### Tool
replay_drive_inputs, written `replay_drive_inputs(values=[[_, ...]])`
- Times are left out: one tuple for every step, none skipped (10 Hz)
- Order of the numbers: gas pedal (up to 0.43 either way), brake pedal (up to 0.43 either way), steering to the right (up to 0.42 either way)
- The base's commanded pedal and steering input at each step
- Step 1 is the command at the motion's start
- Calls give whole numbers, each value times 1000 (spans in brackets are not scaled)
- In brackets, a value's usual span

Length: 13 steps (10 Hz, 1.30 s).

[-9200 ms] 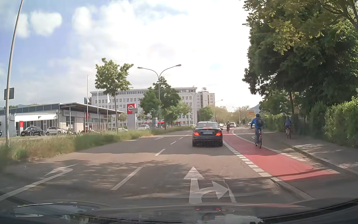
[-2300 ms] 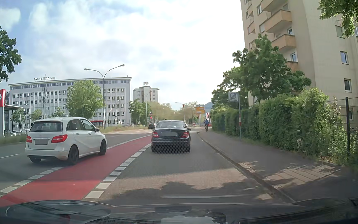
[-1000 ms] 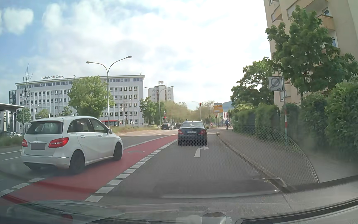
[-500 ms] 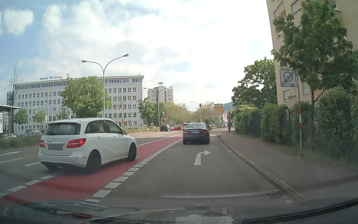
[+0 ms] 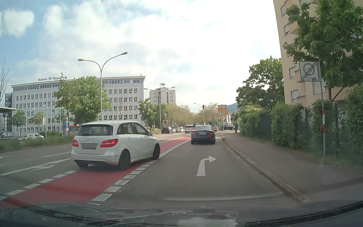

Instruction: Follow the waypoints while adhering to traffic rules and regulations

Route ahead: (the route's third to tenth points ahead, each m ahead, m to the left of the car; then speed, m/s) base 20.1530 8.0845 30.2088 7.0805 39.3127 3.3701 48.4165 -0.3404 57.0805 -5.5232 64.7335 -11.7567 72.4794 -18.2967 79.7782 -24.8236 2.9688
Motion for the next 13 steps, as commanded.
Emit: replay_drive_inputs(values=[[268,0,-4],[268,0,-4],[280,0,-4],[287,0,-4],[287,0,-4],[299,0,-4],[299,0,-4],[299,0,-4],[299,0,-4],[299,0,-5],[299,0,-4],[299,0,-5],[299,0,-5]])
